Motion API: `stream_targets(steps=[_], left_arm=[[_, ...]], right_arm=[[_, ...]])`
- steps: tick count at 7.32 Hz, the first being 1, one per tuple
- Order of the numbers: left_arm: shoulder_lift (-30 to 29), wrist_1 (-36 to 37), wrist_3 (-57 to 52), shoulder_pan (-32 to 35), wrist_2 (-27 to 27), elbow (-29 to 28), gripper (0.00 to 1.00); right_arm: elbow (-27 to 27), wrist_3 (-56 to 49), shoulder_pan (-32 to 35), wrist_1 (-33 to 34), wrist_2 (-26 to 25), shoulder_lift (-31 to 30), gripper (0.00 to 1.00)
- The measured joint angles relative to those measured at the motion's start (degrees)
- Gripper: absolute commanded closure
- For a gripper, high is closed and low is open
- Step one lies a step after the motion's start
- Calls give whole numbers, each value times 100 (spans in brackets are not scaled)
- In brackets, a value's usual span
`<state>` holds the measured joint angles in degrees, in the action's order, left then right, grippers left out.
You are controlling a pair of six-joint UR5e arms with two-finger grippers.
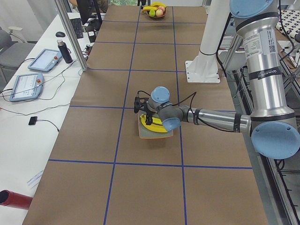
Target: Transfer all bananas from basket to plate
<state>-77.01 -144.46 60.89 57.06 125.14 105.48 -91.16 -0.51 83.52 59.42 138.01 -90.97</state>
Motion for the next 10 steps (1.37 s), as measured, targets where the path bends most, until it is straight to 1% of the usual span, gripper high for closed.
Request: stream_targets(steps=[2,3,4,5,7,8,10], left_arm=[[-98,-2,17,29,26,13,0],[-119,-3,21,31,15,15,0],[-126,-3,21,31,3,16,0],[-131,-5,20,31,-10,22,0],[-137,-19,17,31,-85,50,0],[-144,-25,12,31,-122,55,0],[-170,-27,1,20,-145,58,0]], right_arm=[[952,-1196,483,-6,-49,12,0],[1291,-1455,635,43,-105,49,0],[1536,-1403,706,201,-311,159,0],[1690,-1224,730,364,-708,282,0],[1950,-988,730,455,-1637,416,1],[2068,-771,701,383,-1839,407,1],[2366,-138,487,-145,-1986,311,2]])
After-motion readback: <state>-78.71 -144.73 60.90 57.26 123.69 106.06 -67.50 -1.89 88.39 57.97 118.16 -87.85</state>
